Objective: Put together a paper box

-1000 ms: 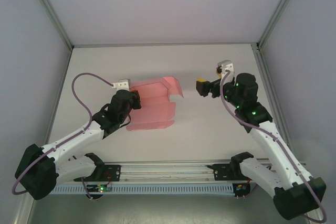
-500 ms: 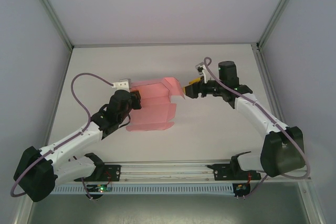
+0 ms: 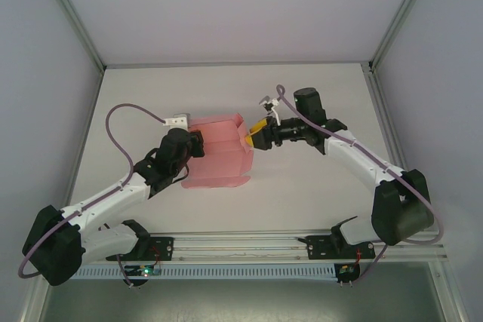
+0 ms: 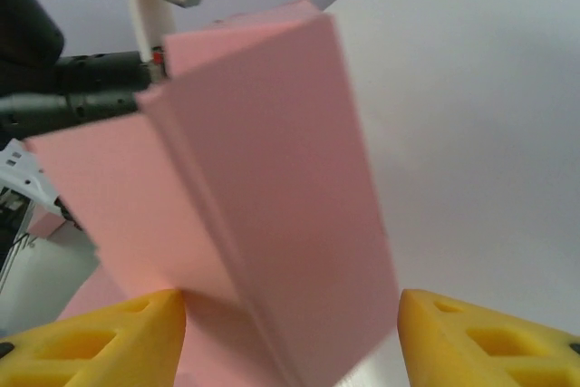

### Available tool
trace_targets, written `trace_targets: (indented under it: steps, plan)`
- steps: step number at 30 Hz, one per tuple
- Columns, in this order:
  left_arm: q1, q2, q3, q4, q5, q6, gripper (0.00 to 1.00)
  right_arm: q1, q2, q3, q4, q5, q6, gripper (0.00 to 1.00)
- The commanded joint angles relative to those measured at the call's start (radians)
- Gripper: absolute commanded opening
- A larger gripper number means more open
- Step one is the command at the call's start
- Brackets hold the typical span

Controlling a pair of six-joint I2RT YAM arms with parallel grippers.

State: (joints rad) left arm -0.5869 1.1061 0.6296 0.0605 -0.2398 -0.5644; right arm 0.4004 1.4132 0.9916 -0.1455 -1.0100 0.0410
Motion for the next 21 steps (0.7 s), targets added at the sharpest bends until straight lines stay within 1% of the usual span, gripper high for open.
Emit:
trace_targets:
  steps: [1,4,7,11,13,15,16,18,19,20,21]
  plan:
    - [0.01,0.009,0.035,0.013,-0.003,0.002,0.0,0.044,0.008,0.042,0.026,0.049,-0.015,0.62]
    - [0.01,0.006,0.036,0.016,0.006,0.0,0.0,0.087,0.008,0.054,0.022,0.208,-0.01,0.62]
    - [0.01,0.005,0.039,0.013,-0.001,0.0,0.0,0.123,0.006,0.061,0.015,0.313,-0.012,0.57]
    - [0.011,-0.002,0.04,0.021,0.011,0.0,0.0,0.179,0.002,0.064,0.011,0.483,-0.03,0.57]
    - [0.011,0.0,0.042,0.026,0.019,0.0,0.0,0.216,0.006,0.067,0.011,0.588,-0.028,0.56]
    - [0.011,0.005,0.046,0.035,0.028,-0.003,0.0,0.255,0.018,0.074,0.018,0.703,-0.016,0.53]
    - [0.01,0.008,0.048,0.036,0.033,-0.003,0.0,0.275,0.025,0.077,0.023,0.766,-0.01,0.51]
    - [0.009,0.016,0.055,0.038,0.037,-0.008,0.0,0.323,0.042,0.09,0.027,0.964,0.004,0.5]
    - [0.01,0.02,0.058,0.041,0.041,-0.011,0.0,0.347,0.053,0.095,0.033,1.062,0.004,0.46]
    - [0.01,0.024,0.062,0.045,0.043,-0.018,0.0,0.374,0.067,0.097,0.05,1.186,0.014,0.41]
    - [0.009,0.029,0.063,0.049,0.047,-0.023,0.0,0.396,0.082,0.095,0.079,1.285,0.019,0.32]
